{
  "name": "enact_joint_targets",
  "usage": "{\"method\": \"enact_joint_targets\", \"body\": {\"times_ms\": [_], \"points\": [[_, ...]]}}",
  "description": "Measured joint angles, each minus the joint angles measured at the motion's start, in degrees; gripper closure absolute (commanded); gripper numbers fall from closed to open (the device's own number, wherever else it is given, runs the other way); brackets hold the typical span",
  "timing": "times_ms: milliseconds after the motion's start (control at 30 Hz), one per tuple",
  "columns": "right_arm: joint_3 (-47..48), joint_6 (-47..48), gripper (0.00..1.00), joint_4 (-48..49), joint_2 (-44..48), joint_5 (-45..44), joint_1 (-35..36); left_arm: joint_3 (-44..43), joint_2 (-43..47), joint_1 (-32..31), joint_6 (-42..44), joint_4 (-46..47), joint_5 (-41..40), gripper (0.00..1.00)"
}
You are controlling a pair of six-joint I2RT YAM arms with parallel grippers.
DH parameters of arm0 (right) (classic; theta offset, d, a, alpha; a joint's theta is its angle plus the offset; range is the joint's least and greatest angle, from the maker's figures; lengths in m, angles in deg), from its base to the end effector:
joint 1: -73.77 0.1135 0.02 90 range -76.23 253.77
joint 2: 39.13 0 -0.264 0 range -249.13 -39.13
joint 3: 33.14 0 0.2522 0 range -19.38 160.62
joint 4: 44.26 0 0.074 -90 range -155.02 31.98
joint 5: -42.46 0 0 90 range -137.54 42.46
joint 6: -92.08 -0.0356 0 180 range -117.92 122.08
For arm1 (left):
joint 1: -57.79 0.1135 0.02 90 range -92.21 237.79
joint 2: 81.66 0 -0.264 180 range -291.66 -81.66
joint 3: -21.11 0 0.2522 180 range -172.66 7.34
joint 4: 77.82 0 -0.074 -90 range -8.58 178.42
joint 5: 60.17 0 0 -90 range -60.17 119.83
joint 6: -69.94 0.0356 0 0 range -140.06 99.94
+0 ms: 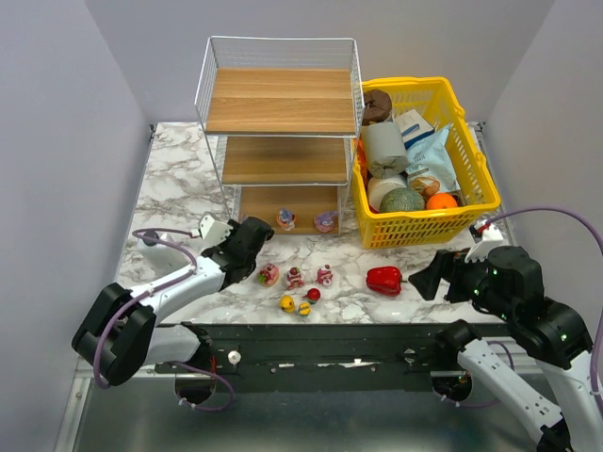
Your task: Place and organize the plastic toys onto the shelf
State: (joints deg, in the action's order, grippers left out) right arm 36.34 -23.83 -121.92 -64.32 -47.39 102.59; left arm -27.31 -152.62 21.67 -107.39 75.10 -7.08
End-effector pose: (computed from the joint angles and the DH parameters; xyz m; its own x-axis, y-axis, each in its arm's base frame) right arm 0.0465 0.0257 0.3417 -0.6449 0.1439 -0.7506 -0.2247 0.9030 0.3662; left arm 0.2010 -0.1202 0.1883 -0.1855 -0.8534 -0.4872 -0.6074 0.4893 -0.6258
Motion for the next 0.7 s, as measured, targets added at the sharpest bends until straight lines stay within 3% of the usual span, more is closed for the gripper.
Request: {"method": "enact_joint_targets", "body": {"times_ms": [233,700], "points": [[-0.4,-0.2,0.01,0.0,0.5,0.4,0.0,3.5,0.3,0.0,1.9,2.7,3.6,0.74],[-0.5,-0.2,0.01,0.0,0.9,0.4,0.0,3.1,-6.8,0.0,4.2,10.8,7.9,0.78]]}}
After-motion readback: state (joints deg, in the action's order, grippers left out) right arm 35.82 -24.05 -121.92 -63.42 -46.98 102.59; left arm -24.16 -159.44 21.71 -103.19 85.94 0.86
